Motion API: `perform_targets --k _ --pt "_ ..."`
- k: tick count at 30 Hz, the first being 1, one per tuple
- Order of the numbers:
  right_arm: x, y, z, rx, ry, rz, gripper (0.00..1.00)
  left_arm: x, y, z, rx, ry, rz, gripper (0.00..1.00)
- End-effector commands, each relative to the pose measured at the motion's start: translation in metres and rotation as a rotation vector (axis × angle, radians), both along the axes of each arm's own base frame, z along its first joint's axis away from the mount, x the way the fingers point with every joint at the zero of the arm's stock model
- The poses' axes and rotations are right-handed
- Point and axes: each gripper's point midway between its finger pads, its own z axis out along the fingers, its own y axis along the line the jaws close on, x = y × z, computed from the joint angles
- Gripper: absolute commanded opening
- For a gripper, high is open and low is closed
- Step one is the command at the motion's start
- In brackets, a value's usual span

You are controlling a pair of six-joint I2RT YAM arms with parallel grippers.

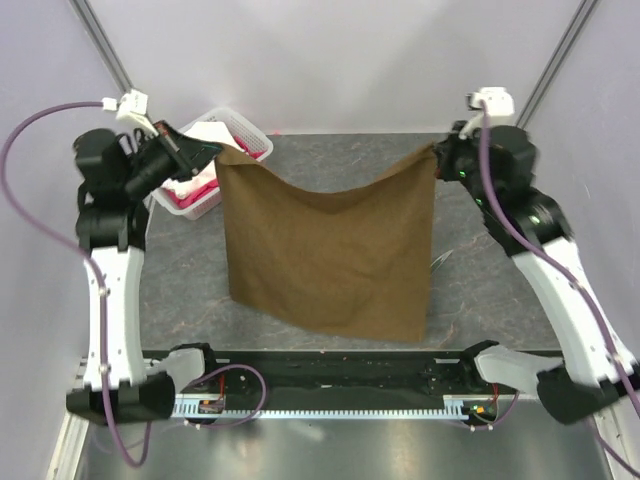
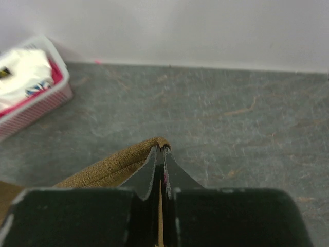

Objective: Fold the napkin, place the utensils inside, and roll it up
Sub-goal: Flatten the napkin out

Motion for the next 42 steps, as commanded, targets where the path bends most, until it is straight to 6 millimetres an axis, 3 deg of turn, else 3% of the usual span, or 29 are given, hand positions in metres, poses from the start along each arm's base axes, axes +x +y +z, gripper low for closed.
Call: perform_targets --k 1,6,10,12,16,24,25,27,30,32,33,35,36,37,41,42 --pt "0.041 -0.004 -0.002 -0.036 -0.023 -0.083 0.0 0.046 0.001 -0.014 -0.008 -0.002 -0.023 0.02" --pt "0.07 -0.002 -0.002 -0.071 -0.022 -0.106 0.0 0.074 -0.002 -0.001 0.0 -0.056 -0.04 0.02" --pt "0.067 -0.001 0.01 -0.069 -0.054 -0.092 0.0 0.066 -0.008 0.017 0.019 -0.128 -0.064 0.02" --pt "0.055 -0.002 0.019 -0.067 -0.082 -0.07 0.0 0.056 -0.009 0.022 0.023 -0.147 -0.07 0.02" --pt "0.025 -0.006 0.03 -0.064 -0.116 -0.026 0.0 0.009 -0.013 0.042 0.041 -0.208 -0.069 0.02" --pt "-0.066 -0.033 0.085 0.004 -0.243 0.008 0.0 -0.085 -0.003 0.083 0.096 -0.291 0.049 0.02" --pt "-0.074 -0.034 0.091 0.02 -0.254 0.02 0.0 -0.092 -0.003 0.079 0.094 -0.256 0.052 0.02" --pt "-0.093 -0.039 0.105 0.042 -0.282 0.026 0.0 -0.11 -0.005 0.093 0.085 -0.281 0.056 0.02" --pt "-0.094 -0.041 0.111 0.06 -0.285 0.014 0.0 -0.114 -0.009 0.103 0.051 -0.28 0.034 0.02" --pt "-0.07 -0.04 0.095 0.025 -0.232 -0.026 0.0 -0.101 -0.011 0.1 0.044 -0.261 0.016 0.02" --pt "-0.054 -0.037 0.08 0.003 -0.19 -0.04 0.0 -0.076 -0.01 0.083 0.037 -0.192 0.006 0.02" --pt "-0.014 -0.027 0.05 -0.047 -0.122 -0.063 0.0 -0.045 -0.007 0.063 0.037 -0.145 0.007 0.02" --pt "0.002 -0.022 0.025 -0.07 -0.072 -0.062 0.0 -0.01 -0.003 0.028 0.037 -0.047 0.01 0.02" --pt "0.028 -0.016 0.004 -0.083 -0.032 -0.065 0.0 0.004 -0.003 0.013 0.04 -0.009 0.004 0.02" --pt "0.091 0.001 -0.083 -0.072 0.124 -0.016 0.0 0.074 0.0 -0.068 0.03 0.146 -0.029 0.02" --pt "0.111 0.005 -0.116 -0.078 0.186 -0.012 0.0 0.086 0.001 -0.083 0.027 0.179 -0.027 0.02"
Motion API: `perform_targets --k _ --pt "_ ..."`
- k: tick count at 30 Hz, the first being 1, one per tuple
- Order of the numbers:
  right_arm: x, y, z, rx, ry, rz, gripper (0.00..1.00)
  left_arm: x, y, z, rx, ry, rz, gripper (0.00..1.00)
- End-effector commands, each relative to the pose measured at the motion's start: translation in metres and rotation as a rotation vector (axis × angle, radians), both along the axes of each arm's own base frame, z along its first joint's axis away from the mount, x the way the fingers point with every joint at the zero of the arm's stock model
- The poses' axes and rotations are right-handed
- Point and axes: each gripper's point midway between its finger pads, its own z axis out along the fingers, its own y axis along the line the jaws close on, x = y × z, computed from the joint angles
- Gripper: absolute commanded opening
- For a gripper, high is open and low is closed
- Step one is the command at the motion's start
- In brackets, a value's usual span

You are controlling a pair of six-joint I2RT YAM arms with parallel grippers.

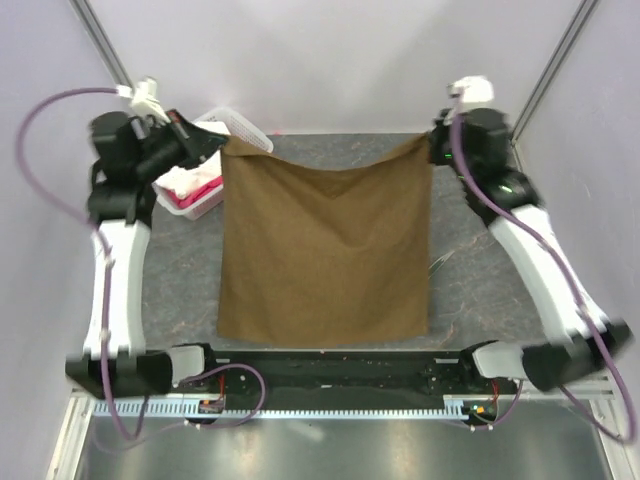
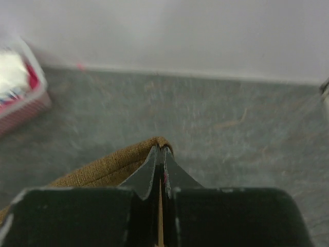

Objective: Fold the napkin, place the utensils inside, and roll it up
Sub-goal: Flatten the napkin out, then fold the napkin

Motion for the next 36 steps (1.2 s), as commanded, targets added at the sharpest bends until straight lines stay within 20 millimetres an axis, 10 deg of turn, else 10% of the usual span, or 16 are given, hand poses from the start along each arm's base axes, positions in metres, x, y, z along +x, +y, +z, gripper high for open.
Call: perform_targets --k 1,4,5,7,9,12,21,36 --pt "0.078 0.008 -0.114 0.001 0.199 0.005 0.0 0.078 0.004 -0.114 -0.014 0.257 -0.021 0.02" --pt "0.126 0.012 -0.178 0.018 0.314 0.024 0.0 0.12 0.014 -0.178 0.011 0.378 0.02 0.07" --pt "0.144 0.015 -0.175 0.028 0.304 0.033 0.0 0.13 0.014 -0.187 0.016 0.391 0.007 0.25" --pt "0.167 0.031 -0.234 0.055 0.432 0.12 0.36 0.141 0.008 -0.209 -0.006 0.448 -0.035 0.45" --pt "0.184 0.042 -0.252 0.073 0.48 0.181 0.68 0.146 -0.001 -0.202 0.006 0.424 -0.054 0.63" --pt "0.185 0.045 -0.239 0.078 0.457 0.204 0.76 0.142 -0.014 -0.181 0.049 0.363 -0.079 0.85" --pt "0.075 0.012 -0.23 0.118 0.537 0.069 0.79 0.092 -0.004 -0.156 0.147 0.345 -0.019 0.96" --pt "-0.143 -0.048 -0.345 0.23 1.019 -0.371 0.68 0.021 -0.002 -0.186 0.262 0.317 0.015 0.97"
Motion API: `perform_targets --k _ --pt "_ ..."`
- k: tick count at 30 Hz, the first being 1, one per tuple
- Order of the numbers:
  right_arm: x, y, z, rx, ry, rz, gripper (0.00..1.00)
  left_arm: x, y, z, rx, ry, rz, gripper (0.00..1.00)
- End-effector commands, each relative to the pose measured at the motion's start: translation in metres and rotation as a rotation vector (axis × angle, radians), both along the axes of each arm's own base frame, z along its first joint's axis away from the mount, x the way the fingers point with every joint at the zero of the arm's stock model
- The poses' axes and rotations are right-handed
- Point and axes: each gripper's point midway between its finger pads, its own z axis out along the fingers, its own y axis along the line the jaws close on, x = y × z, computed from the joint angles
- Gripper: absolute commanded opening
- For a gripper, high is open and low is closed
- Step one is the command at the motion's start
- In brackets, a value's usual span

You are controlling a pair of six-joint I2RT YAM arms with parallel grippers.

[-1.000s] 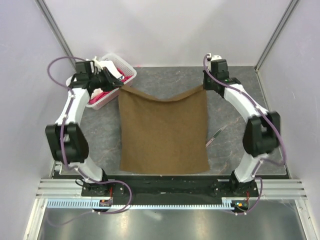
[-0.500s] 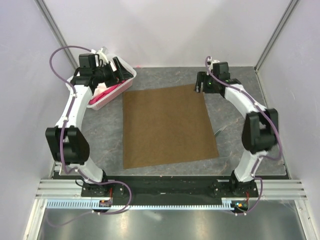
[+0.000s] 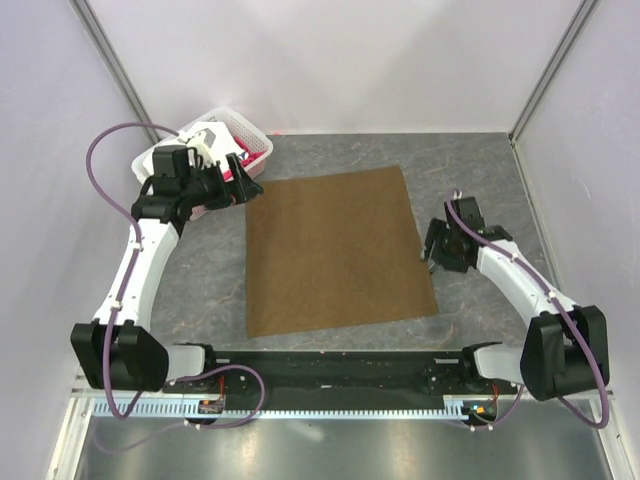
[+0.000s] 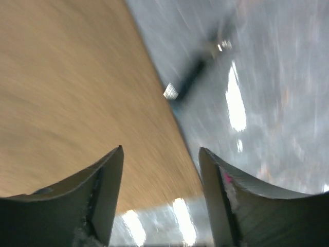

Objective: Fold the napkin, place the utensils inside, and roll it up
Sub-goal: Fold the napkin

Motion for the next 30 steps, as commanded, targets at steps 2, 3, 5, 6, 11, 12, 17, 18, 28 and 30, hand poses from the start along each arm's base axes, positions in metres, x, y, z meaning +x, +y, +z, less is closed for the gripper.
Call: perform_targets --k 2,3,5,6,11,12,17,18,28,30 --pt "-0.067 -0.008 -0.034 0.034 0.18 -0.143 0.59 -0.005 0.002 -0.003 0.038 -0.055 -0.025 0.96" --pt "-0.08 -0.011 -0.043 0.029 0.22 -0.17 0.57 -0.007 0.0 -0.004 0.027 -0.049 -0.037 0.96" --pt "-0.093 -0.018 -0.044 0.0 0.235 -0.205 0.46 -0.008 -0.003 -0.002 0.015 -0.053 -0.047 0.96" --pt "-0.098 -0.021 -0.045 -0.009 0.241 -0.22 0.43 -0.009 -0.003 -0.001 0.01 -0.054 -0.047 0.96" --pt "-0.104 -0.02 -0.048 0.011 0.249 -0.254 0.39 -0.012 -0.006 0.006 -0.006 -0.078 -0.059 0.96" --pt "-0.105 -0.021 -0.05 0.008 0.254 -0.259 0.39 -0.014 -0.007 0.008 -0.01 -0.084 -0.06 0.96" --pt "-0.102 -0.023 -0.051 -0.011 0.264 -0.265 0.38 -0.015 -0.006 0.01 -0.004 -0.094 -0.056 0.96" --pt "-0.103 -0.024 -0.052 -0.016 0.268 -0.267 0.37 -0.015 -0.006 0.01 -0.006 -0.094 -0.057 0.96" --pt "-0.1 -0.019 -0.063 0.005 0.278 -0.267 0.36 -0.017 -0.01 0.01 -0.022 -0.092 -0.077 0.96" --pt "-0.099 -0.017 -0.065 0.012 0.279 -0.261 0.37 -0.017 -0.01 0.011 -0.024 -0.093 -0.078 0.96"
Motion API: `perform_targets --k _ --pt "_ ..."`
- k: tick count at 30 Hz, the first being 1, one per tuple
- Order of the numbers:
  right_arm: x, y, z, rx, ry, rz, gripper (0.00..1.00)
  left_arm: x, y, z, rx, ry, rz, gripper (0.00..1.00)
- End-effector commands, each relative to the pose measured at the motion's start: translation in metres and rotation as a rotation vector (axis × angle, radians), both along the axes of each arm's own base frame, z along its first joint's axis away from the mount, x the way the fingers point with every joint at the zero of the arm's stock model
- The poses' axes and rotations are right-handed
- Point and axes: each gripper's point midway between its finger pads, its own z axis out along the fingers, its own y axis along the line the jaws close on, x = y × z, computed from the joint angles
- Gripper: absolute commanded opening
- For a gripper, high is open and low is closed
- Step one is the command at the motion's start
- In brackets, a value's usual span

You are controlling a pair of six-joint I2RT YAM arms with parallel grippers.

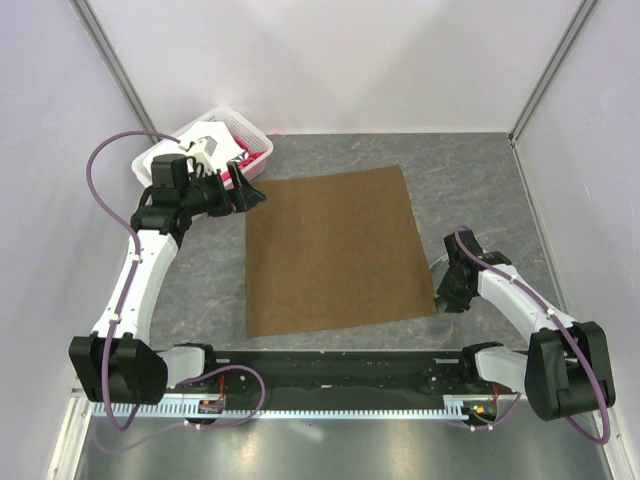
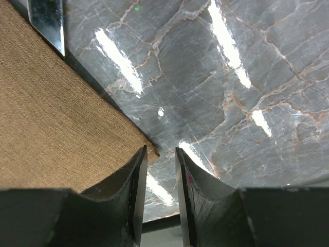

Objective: Fold the napkin, place the utensils inside, and roll it up
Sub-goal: Fold the napkin

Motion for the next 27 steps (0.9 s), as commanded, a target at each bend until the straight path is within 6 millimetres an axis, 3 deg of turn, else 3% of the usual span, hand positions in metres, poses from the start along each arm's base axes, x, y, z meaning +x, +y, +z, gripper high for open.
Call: perform_targets --k 1,14,20,23,27 --pt "0.005 0.005 -0.004 0.022 -0.007 -0.011 0.37 0.002 -0.003 0.013 -0.002 -0.068 -0.03 0.96" --pt "-0.009 0.011 -0.018 0.066 0.022 -0.014 0.37 0.001 -0.004 0.012 -0.004 -0.064 -0.032 0.96" --pt "-0.008 0.011 -0.021 0.065 0.023 -0.01 0.32 0.001 -0.003 0.01 -0.003 -0.06 -0.031 0.96" --pt "-0.006 0.013 -0.02 0.074 0.017 -0.003 0.27 0.001 -0.003 0.011 -0.002 -0.061 -0.028 0.96" --pt "0.0 0.016 -0.014 0.086 -0.008 0.038 0.11 0.001 -0.003 0.011 -0.002 -0.063 -0.028 0.96"
